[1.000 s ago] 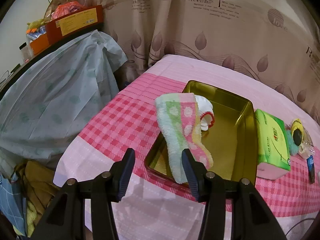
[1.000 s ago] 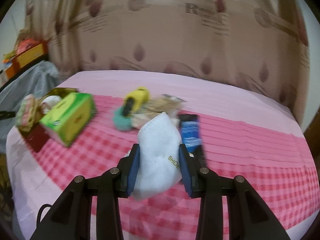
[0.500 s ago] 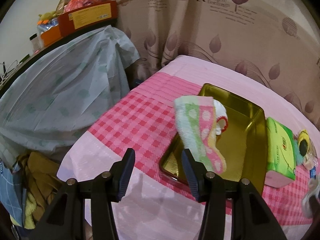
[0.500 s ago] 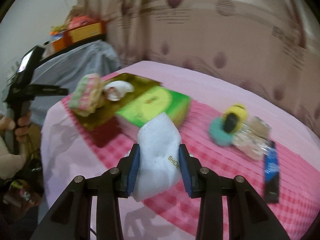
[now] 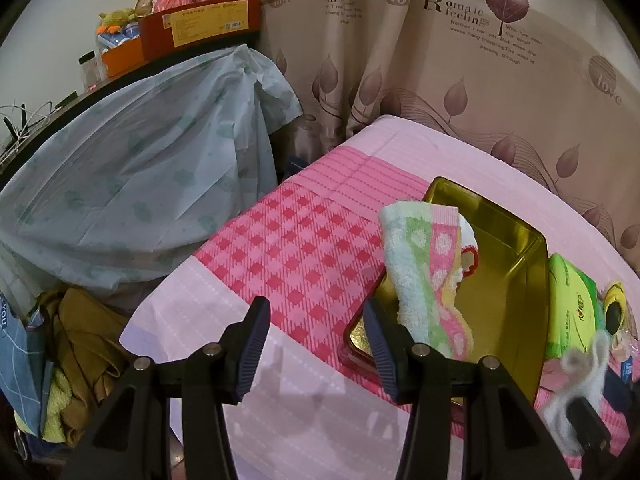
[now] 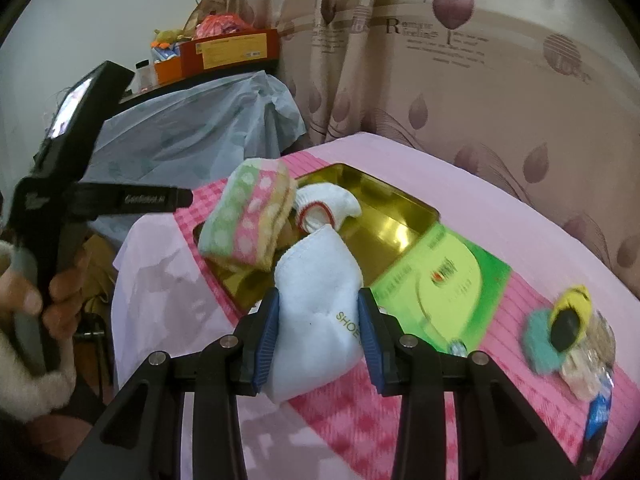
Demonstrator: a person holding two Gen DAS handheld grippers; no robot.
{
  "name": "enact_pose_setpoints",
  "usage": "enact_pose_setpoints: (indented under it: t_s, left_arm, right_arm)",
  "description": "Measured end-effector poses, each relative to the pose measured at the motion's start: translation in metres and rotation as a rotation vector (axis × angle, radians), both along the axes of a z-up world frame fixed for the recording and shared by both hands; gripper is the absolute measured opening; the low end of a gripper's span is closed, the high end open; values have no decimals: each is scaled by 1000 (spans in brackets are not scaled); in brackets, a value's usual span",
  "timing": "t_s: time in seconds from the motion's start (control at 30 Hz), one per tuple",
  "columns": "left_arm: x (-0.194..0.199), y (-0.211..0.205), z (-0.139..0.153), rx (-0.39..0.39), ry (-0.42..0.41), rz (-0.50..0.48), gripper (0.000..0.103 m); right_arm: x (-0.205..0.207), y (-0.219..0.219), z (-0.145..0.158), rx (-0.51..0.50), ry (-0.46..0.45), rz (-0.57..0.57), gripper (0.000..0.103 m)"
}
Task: Organize soft objects
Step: 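Carry the white SHOE pad into the gold tin and open the right tool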
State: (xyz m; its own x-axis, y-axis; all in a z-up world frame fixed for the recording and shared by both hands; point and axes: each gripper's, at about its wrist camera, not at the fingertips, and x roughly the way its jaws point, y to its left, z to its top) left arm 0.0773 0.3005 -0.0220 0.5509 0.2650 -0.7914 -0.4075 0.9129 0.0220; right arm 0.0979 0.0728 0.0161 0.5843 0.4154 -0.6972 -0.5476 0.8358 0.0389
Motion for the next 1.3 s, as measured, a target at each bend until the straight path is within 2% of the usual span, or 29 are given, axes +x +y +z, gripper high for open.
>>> enact_pose_setpoints:
  t_s: [0.37, 0.6, 0.83, 0.9, 0.93, 1.13, 1.3]
  left_arm:
    - [-1, 3, 3, 7, -19, 22, 50]
    - [0, 8, 2, -11, -18, 31, 49]
    - [1, 7, 1, -10, -18, 28, 49]
    - [1, 6, 1, -12, -17, 26, 49]
    - [1, 6, 1, -13, -17, 24, 49]
    - [0, 3, 2, -4, -22, 18, 50]
    - [0, 3, 2, -4, -23, 19, 49]
  right_arm:
    - [36, 42, -22, -33, 43, 20, 36]
    - [48, 50, -39, -56, 68, 9, 38]
    - [51, 57, -45, -61, 71, -3, 47]
    - [50, 55, -45, -56, 69, -7, 56]
    - [50, 54, -43, -55, 64, -8, 58]
    - [36, 34, -23, -6, 32, -13, 59]
    - [17, -9, -9, 22, -1, -65, 62]
